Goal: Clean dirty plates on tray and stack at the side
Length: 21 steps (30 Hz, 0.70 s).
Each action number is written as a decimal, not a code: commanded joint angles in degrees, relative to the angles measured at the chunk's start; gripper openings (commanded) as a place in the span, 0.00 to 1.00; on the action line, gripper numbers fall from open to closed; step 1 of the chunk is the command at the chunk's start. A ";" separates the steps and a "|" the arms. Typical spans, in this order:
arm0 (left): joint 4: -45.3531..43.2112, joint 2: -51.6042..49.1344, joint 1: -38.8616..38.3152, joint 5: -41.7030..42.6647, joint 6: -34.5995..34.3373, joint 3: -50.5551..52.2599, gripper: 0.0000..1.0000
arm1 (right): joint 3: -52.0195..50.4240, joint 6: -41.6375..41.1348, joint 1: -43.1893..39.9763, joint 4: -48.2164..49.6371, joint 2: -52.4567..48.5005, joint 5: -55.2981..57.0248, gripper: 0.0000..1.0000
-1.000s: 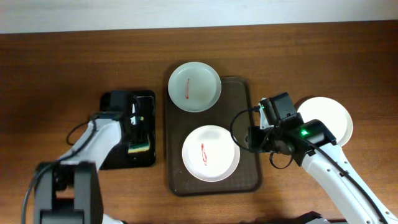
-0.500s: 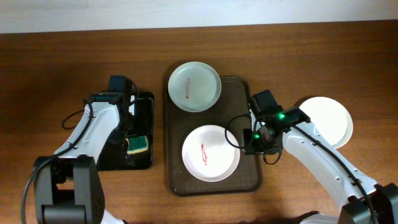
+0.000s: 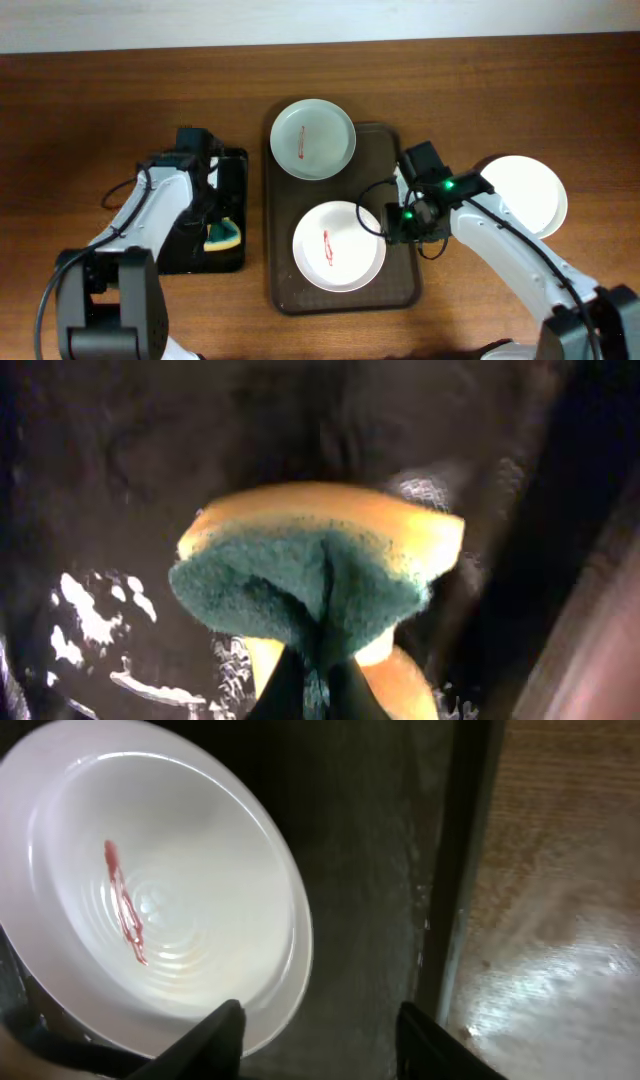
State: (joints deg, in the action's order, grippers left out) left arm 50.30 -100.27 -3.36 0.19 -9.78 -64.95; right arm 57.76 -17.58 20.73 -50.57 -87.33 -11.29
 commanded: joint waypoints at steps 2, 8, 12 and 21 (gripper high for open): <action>9.29 6.45 0.04 13.42 4.76 -12.50 0.00 | -0.11 7.69 0.20 2.40 -7.15 -8.04 0.56; 11.93 13.31 -4.79 20.96 4.72 -13.31 0.00 | -0.13 0.52 0.20 8.13 -16.31 -1.40 0.26; 2.49 12.02 -15.72 16.31 0.20 -5.18 0.00 | -0.11 0.55 0.20 7.87 -16.15 -1.75 0.04; -23.89 -4.39 -33.40 16.76 -20.72 6.69 0.00 | -0.11 0.57 0.22 7.32 -16.15 -1.55 0.04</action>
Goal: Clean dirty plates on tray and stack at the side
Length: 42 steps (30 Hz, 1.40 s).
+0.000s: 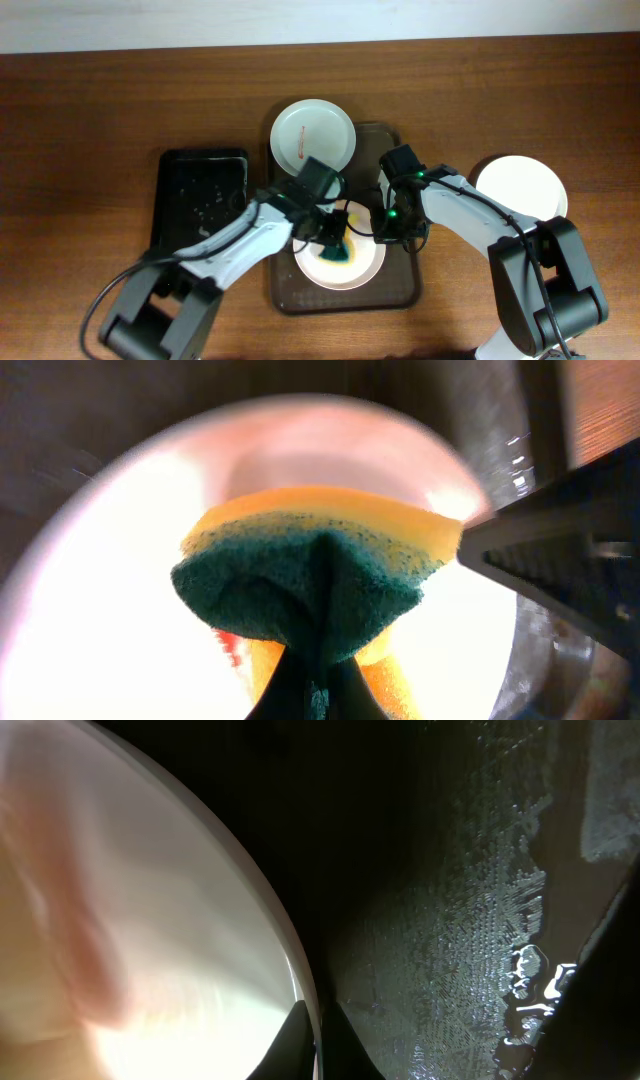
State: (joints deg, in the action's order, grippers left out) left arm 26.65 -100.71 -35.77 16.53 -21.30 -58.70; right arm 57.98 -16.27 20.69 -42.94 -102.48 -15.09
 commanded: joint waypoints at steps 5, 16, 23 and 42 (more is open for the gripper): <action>3.91 -12.09 1.25 -7.80 -13.66 0.24 0.00 | -0.33 -0.76 0.26 -0.74 -1.01 2.27 0.04; 19.08 -11.74 6.91 -21.68 -9.90 -9.42 0.00 | -0.33 -0.74 0.24 -1.68 -1.01 4.44 0.04; 3.13 -11.80 0.87 6.49 -9.92 -5.84 0.00 | -0.33 -1.70 0.26 -1.79 -1.01 4.44 0.04; 26.84 -11.58 4.83 -33.05 -9.92 -13.03 0.00 | -0.33 -2.25 0.24 -2.27 -1.01 5.07 0.04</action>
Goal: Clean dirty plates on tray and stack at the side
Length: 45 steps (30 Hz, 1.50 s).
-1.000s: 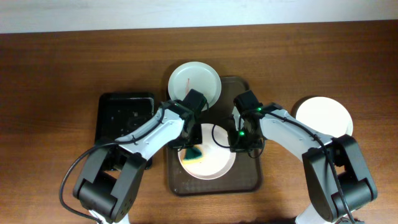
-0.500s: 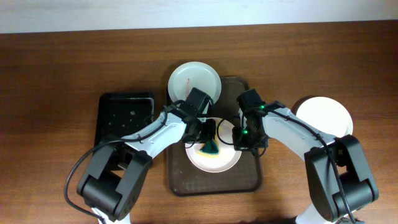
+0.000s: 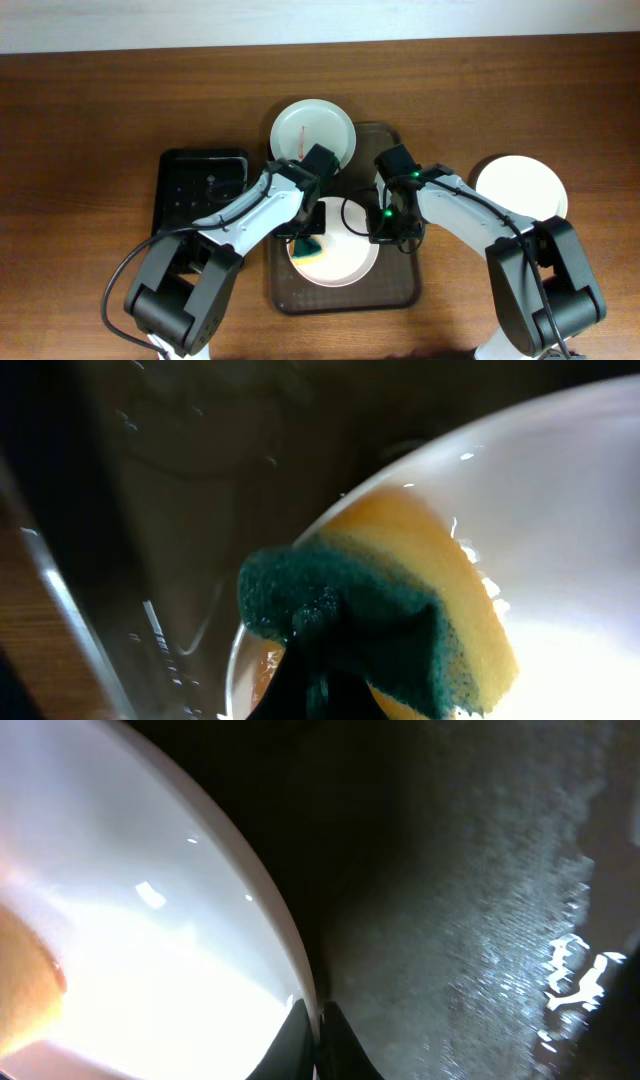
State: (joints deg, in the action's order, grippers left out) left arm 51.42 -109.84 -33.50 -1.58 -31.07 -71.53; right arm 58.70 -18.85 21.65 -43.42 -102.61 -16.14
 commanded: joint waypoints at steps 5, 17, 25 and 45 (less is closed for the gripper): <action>6.97 8.50 3.32 -3.52 -0.07 -5.66 0.00 | -1.05 0.35 -0.72 -2.43 -0.87 6.34 0.04; -6.49 24.92 36.81 7.82 24.81 15.61 0.22 | -1.03 1.95 -0.66 -3.98 -0.50 5.18 0.04; 9.35 34.97 36.76 15.78 24.76 -1.33 1.00 | 0.57 0.24 6.10 -7.98 23.80 23.43 0.04; 9.97 36.09 36.76 15.74 24.74 -1.33 0.99 | 7.76 1.46 41.83 -14.27 31.95 80.78 0.04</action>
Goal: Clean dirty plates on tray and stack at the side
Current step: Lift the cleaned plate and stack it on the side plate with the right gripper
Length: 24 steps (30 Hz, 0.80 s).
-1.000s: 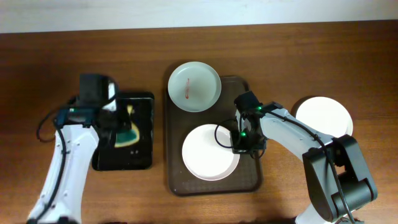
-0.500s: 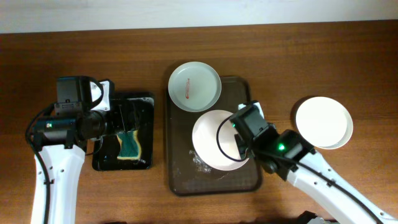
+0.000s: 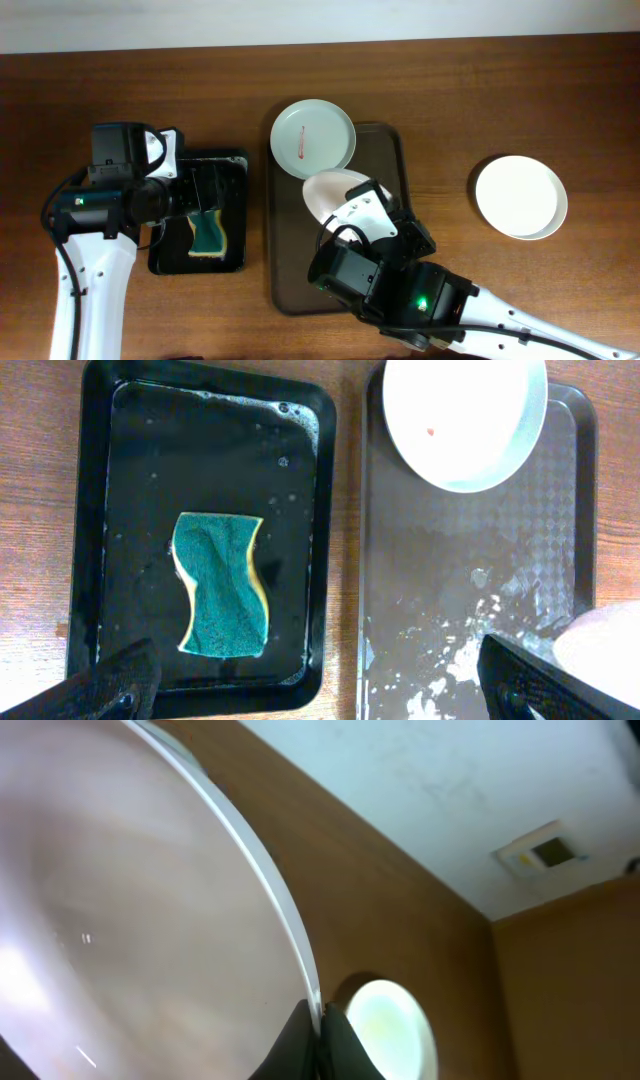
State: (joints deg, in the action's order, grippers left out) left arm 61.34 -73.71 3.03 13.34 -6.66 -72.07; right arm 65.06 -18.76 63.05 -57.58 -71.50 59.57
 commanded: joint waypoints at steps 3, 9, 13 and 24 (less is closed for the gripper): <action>0.04 -0.04 0.24 0.81 0.35 -0.79 0.99 | 1.40 3.56 0.44 -0.13 0.85 6.60 0.04; 0.04 -0.04 0.24 0.83 0.33 -0.79 0.99 | 1.40 5.07 0.44 -0.13 0.85 9.94 0.04; 0.04 -0.04 0.24 0.81 0.35 -0.79 0.99 | 1.38 5.03 0.42 -0.11 0.85 9.92 0.04; 0.04 -0.04 0.24 0.81 0.33 -0.79 0.99 | 1.38 -0.15 -2.75 1.66 0.07 -3.06 0.04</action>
State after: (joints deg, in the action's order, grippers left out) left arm 61.36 -73.71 3.03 13.34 -6.66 -72.07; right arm 65.14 -12.80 61.95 -53.76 -71.50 62.22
